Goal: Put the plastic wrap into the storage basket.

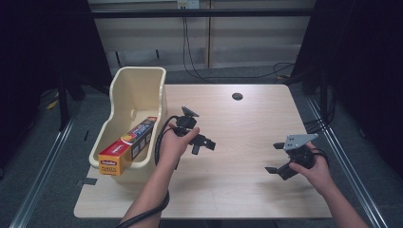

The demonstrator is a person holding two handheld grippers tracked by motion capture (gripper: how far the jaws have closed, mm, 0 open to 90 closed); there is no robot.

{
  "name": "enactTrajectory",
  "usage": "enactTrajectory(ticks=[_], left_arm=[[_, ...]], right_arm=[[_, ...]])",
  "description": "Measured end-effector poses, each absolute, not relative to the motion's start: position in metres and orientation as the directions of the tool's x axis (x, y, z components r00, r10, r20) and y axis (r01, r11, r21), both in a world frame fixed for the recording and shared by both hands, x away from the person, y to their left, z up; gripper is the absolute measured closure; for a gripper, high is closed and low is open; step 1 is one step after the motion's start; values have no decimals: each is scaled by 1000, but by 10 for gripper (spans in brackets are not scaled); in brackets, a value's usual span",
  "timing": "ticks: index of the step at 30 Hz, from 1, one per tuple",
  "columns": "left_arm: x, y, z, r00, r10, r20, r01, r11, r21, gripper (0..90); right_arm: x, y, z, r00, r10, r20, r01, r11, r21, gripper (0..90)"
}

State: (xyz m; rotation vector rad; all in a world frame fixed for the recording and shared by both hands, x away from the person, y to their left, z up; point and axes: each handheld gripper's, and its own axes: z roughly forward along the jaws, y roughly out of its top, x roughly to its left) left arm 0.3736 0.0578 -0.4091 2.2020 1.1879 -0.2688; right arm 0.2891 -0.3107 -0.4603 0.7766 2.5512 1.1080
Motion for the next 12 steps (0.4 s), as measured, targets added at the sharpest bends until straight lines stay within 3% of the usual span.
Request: enactTrajectory(ticks=[12], left_arm=[[363, 60, -433, 596, 694, -403, 794, -434, 426, 51]], right_arm=[[290, -308, -469, -826, 563, -23, 378, 584, 718, 31]])
